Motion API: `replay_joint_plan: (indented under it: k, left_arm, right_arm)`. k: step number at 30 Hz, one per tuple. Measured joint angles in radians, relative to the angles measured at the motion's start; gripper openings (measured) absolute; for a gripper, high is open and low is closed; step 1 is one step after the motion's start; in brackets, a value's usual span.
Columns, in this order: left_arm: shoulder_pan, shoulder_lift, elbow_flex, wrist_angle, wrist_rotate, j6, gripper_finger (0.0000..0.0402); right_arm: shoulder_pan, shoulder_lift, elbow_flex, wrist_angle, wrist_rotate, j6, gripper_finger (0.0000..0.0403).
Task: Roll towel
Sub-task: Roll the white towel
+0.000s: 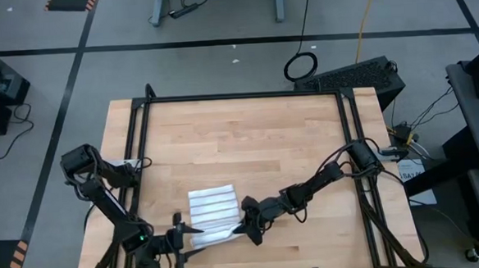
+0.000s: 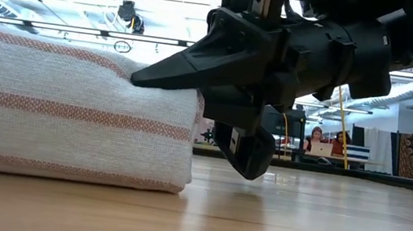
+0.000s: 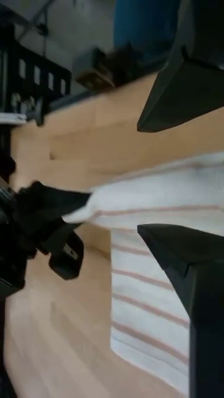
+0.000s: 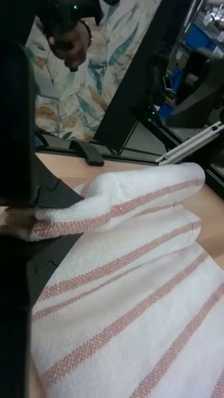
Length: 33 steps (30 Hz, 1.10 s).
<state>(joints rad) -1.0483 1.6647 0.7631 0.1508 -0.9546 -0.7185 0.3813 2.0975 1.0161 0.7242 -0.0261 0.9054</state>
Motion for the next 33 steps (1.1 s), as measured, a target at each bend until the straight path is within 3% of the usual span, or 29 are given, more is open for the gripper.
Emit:
replay_joint_plan:
  k: [9,14,17,21,27,29,33]
  left_arm:
    - [0.039,0.025,0.0,-0.035,0.053,-0.002,0.0301]
    - [0.083,0.025,0.0,-0.038,0.194,-0.028,0.0296]
    - [0.111,0.025,0.0,-0.069,0.227,-0.084,0.0269]
    - [0.136,0.025,-0.001,-0.116,0.268,-0.144,0.0205]
    - [0.151,0.025,-0.001,-0.115,0.327,-0.185,0.0033]
    - [0.151,0.025,-0.001,-0.115,0.336,-0.244,0.002]
    - [0.149,0.025,-0.001,-0.115,0.344,-0.362,0.0033]
  right_arm:
    - [-0.009,0.0,0.0,0.003,0.006,0.018,0.0025]
    - [-0.015,0.0,0.0,0.002,0.006,0.018,0.0025]
    - [-0.015,0.0,0.0,0.002,0.006,0.018,0.0025]
    - [-0.015,0.0,0.0,-0.002,0.005,0.026,0.0025]
    - [-0.015,0.0,0.0,-0.005,0.002,0.022,0.0025]
    - [-0.016,0.0,0.0,-0.009,0.002,0.014,0.0031]
    - [-0.016,-0.01,0.0,-0.033,0.002,-0.064,0.0064]
